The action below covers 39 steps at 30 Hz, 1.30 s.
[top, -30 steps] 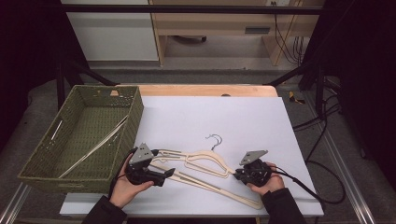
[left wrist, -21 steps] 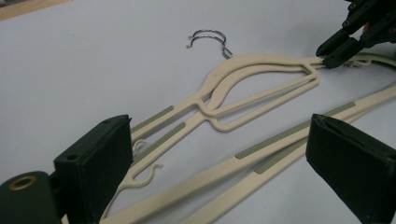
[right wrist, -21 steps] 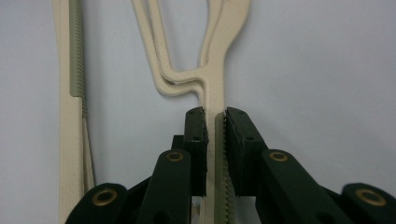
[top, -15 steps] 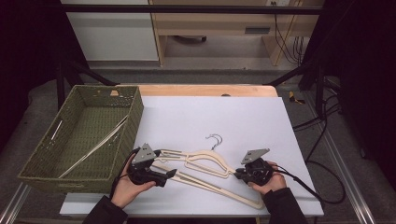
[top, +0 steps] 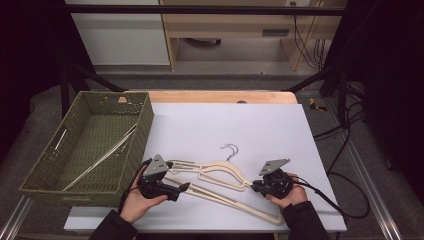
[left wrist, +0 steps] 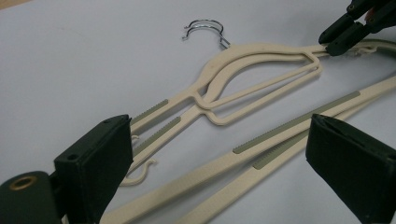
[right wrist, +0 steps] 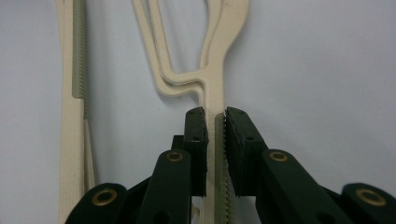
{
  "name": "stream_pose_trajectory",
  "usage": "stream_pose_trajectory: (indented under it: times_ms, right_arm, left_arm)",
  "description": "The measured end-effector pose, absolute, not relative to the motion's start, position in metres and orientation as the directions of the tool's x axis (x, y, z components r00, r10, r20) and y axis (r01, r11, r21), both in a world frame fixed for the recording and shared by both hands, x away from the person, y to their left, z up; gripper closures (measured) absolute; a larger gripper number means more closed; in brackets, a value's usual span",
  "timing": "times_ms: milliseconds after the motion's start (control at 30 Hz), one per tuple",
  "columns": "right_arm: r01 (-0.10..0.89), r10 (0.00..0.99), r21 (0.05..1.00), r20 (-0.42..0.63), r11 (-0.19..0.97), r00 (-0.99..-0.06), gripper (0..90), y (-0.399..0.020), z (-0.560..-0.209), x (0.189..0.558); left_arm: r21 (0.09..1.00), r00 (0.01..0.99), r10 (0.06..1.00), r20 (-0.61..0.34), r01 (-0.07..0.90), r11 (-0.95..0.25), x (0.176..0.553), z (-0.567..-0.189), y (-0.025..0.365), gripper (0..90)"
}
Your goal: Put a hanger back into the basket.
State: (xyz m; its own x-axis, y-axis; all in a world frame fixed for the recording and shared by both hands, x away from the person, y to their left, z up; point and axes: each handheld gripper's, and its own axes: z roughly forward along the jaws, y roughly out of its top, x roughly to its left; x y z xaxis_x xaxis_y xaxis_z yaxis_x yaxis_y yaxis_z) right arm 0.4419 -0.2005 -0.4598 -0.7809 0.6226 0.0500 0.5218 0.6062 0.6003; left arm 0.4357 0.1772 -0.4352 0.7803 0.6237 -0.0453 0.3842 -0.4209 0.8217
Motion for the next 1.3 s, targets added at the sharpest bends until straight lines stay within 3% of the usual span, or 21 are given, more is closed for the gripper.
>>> stream_pose_trajectory:
  times_ms: [433, 867, 1033, 1300]
  right_arm:
    - [0.493, 0.612, 0.628, 0.034, 0.602, -0.790, 79.9, -0.204, -0.454, 0.441]
    - [0.450, 0.612, 0.668, -0.011, 0.593, -0.791, 80.1, -0.203, -0.432, 0.431]
    - [0.437, 0.611, 0.674, -0.028, 0.596, -0.791, 80.1, -0.201, -0.427, 0.428]
    - [0.417, 0.597, 0.678, -0.040, 0.605, -0.801, 80.0, -0.200, -0.424, 0.427]
  left_arm:
    - [0.813, 0.785, 0.618, -0.050, 0.391, -0.431, 0.439, -0.437, 0.170, 8.4]
    - [0.785, 0.805, 0.592, -0.039, 0.391, -0.480, 0.486, -0.429, 0.115, 13.8]
    - [0.750, 0.809, 0.586, -0.046, 0.416, -0.515, 0.507, -0.439, 0.099, 20.1]
    - [0.692, 0.845, 0.535, -0.018, 0.397, -0.603, 0.523, -0.453, 0.081, 40.5]
